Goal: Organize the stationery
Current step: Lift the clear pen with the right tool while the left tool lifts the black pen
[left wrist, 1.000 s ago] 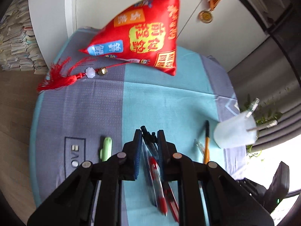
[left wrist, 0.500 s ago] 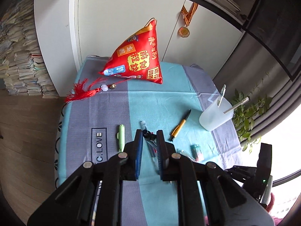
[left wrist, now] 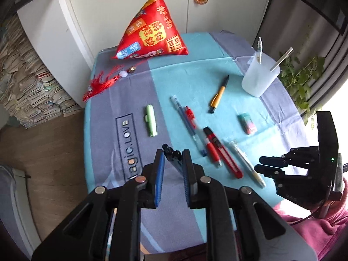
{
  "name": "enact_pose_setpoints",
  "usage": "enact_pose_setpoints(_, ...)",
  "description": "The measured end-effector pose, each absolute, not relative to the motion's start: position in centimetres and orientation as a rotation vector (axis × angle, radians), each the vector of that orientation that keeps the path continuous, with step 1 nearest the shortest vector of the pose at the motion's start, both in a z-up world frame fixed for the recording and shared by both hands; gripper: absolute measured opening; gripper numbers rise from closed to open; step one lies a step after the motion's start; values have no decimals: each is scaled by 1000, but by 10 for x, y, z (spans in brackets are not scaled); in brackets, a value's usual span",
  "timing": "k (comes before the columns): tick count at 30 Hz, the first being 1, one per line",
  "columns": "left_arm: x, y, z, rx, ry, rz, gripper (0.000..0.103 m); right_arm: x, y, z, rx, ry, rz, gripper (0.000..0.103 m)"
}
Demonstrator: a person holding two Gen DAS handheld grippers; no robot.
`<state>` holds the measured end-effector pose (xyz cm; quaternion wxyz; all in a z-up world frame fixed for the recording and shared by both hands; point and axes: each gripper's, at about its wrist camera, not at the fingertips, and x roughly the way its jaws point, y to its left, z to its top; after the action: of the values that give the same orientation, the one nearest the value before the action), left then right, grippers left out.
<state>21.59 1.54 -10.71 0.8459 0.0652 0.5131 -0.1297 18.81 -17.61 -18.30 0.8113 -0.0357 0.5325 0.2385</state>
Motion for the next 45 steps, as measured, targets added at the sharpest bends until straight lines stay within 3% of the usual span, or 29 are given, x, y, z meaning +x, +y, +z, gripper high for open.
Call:
enact_pose_setpoints(6,244,2,-119,149,1076,-275,14,209,-171,-181,-53,1124,442,15)
enact_pose_setpoints(13,287,-11,-172,120,1227,-296,14,228,-155,-189,-78,1155,417,16)
enact_pose_setpoints(22,291,0,-206,84,1322,-297,14,243,-147,-197,-100,1189,409,16)
enact_pose_setpoints(26,286,0,-207,91,1313,-308,14,245,-142,-197,-113,1192,415,21)
enact_pose_setpoints(31,280,-8,-211,133,1281,-323,28,243,-138,-196,-153,1191,404,21)
enact_pose_setpoints(35,276,-17,-212,189,1232,-302,27,243,-132,-196,-188,1180,390,21)
enact_pose_setpoints(36,275,-18,-212,193,1228,-301,26,242,-130,-197,-201,1174,383,16)
enact_pose_setpoints(37,275,-19,-212,192,1224,-298,15,242,-129,-197,-206,1167,376,16)
enact_pose_setpoints(38,275,-18,-211,179,1230,-300,14,242,-129,-196,-195,1168,377,16)
enact_pose_setpoints(45,261,-9,-186,123,1186,-311,13,230,-146,-156,-119,1039,383,16)
